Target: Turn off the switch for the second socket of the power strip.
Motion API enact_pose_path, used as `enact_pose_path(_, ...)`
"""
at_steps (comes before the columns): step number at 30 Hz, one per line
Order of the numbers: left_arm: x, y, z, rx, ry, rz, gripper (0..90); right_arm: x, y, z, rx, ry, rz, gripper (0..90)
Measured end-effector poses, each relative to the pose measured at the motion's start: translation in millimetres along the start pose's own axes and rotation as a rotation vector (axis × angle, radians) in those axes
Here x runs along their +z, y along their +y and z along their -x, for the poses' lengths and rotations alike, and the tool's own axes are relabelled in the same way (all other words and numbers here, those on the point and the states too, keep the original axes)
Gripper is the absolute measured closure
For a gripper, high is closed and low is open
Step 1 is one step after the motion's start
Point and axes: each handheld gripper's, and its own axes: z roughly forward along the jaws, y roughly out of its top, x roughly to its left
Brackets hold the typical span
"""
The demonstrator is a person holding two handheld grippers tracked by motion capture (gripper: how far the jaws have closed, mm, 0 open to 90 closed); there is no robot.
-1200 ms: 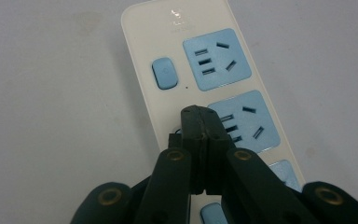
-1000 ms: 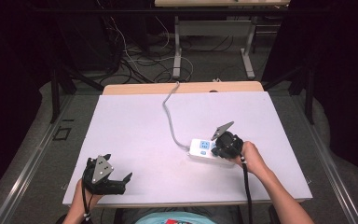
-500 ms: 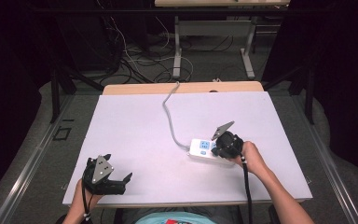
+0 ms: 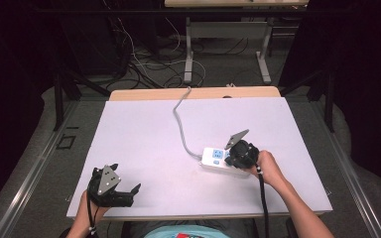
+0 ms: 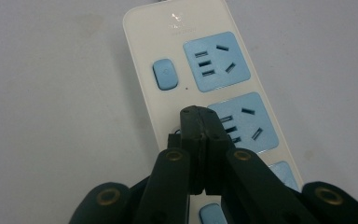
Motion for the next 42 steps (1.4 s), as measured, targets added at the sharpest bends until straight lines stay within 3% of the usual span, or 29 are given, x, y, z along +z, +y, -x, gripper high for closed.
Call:
enact_pose_path(31,0.1,0.0,0.1,0.001,-0.001,0.0,1.7,-1.9,-0.8,-0.2,-0.001,-0.014,0.032,90.0)
enact_pose_path(42,-0.9,0.1,-0.2,0.005,-0.003,-0.003,1.7,-4.3,-3.2,1.3,0.017,-0.021,0.044,81.8)
